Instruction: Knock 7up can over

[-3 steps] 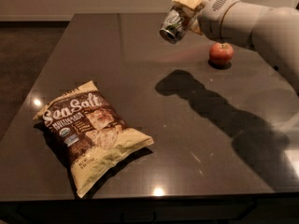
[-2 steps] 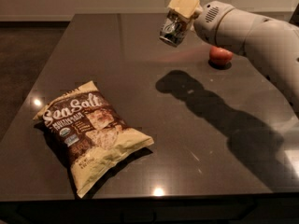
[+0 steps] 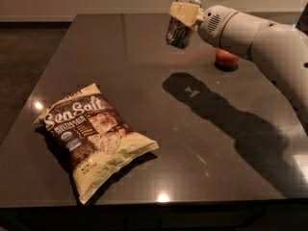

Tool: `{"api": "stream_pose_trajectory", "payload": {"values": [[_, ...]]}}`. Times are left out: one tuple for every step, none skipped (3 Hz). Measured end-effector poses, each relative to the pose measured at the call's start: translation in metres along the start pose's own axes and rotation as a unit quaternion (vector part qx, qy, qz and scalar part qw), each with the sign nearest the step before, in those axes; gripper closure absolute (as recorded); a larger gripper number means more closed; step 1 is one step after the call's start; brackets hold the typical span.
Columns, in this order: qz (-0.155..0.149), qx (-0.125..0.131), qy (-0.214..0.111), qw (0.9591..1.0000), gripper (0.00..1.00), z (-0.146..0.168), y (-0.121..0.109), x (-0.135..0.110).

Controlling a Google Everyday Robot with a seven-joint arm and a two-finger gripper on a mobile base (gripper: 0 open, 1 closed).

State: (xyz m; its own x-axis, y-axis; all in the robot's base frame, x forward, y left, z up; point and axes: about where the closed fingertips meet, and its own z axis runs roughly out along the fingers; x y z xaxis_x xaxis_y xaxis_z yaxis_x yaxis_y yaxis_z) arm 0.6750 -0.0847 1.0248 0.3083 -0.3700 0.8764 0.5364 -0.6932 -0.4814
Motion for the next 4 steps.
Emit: {"api": "stream_pose_trajectory", "payload": {"values": [[-0.041, 0.0, -0.005, 0.9992, 1.0, 0.002, -0.002, -0.003], [-0.057, -0.006, -0.013, 0.9983, 1.0, 0.002, -0.004, -0.007], [-0.108, -0.021, -0.019, 0.9937, 1.0, 0.002, -0.006, -0.015], [-0.182, -0.034, -0.039, 0.9819, 1.0, 0.005, -0.009, -0.037]]}}
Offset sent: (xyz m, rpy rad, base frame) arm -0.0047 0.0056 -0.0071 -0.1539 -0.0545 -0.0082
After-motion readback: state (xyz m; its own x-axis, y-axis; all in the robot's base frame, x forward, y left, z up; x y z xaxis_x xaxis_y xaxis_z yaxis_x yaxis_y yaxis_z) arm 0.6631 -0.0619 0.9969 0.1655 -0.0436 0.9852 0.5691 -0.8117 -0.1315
